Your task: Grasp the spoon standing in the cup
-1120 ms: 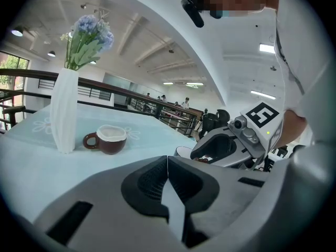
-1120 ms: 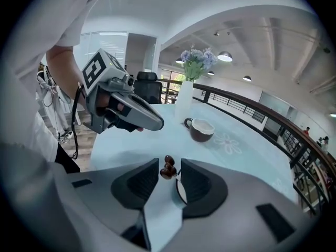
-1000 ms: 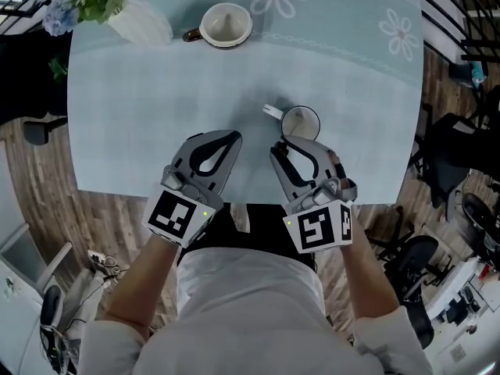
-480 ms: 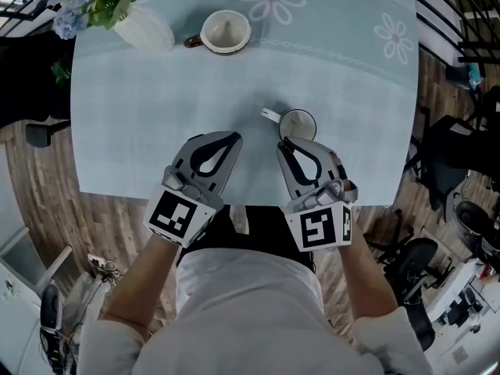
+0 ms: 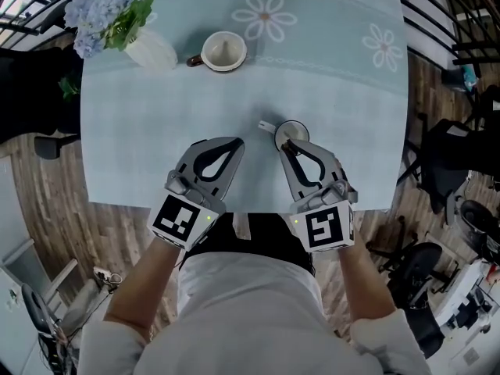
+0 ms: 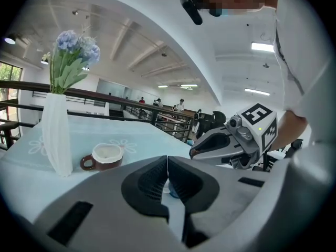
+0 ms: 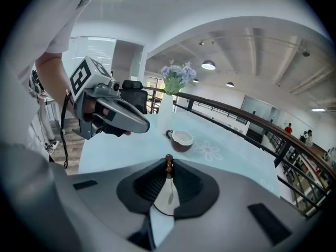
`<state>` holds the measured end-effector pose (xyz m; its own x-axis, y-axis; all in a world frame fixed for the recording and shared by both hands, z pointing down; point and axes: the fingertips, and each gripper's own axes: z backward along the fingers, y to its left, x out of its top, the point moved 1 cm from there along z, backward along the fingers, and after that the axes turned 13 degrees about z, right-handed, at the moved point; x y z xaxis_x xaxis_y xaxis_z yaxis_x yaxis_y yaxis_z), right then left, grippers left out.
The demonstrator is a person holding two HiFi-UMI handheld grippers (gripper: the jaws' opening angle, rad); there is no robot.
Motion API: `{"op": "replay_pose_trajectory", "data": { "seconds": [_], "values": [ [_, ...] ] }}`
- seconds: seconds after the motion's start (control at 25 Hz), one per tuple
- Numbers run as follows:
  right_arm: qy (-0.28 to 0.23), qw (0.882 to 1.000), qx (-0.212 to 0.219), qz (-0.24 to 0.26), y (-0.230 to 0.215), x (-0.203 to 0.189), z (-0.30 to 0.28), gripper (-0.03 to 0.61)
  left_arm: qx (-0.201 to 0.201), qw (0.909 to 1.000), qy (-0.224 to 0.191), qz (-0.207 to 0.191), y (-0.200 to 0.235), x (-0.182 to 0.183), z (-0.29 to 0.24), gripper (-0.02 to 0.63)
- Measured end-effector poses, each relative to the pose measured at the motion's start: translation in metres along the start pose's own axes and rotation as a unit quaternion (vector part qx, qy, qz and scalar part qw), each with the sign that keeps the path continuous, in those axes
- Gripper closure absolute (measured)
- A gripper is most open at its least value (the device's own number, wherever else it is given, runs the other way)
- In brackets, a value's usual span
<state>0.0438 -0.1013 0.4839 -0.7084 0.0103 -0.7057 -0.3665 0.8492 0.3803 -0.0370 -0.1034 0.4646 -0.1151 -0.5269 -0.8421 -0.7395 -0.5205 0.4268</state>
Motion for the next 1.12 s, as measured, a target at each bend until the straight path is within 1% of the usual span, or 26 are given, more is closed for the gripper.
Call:
{"op": "replay_pose_trajectory", "data": {
  "seconds": [0.36, 0.76, 1.12],
  "values": [
    [-0.018, 1.0, -0.021, -0.012, -0.022, 0.02, 0.019, 0.526, -0.01, 0.9995, -0.017, -0.026, -0.01, 0.033, 0.001, 0.594],
    [-0.037, 0.997, -0.059, -0.025, -0.043, 0.043, 0.045, 0.526, -0.021, 0.9977, -0.032, -0.056, -0.024, 0.07, 0.005, 0.594],
    [-0.051, 0.994, -0.091, -0.031, -0.059, 0.059, 0.064, 0.526, -0.033, 0.9958, -0.042, -0.074, -0.038, 0.093, 0.007, 0.594]
  ]
}}
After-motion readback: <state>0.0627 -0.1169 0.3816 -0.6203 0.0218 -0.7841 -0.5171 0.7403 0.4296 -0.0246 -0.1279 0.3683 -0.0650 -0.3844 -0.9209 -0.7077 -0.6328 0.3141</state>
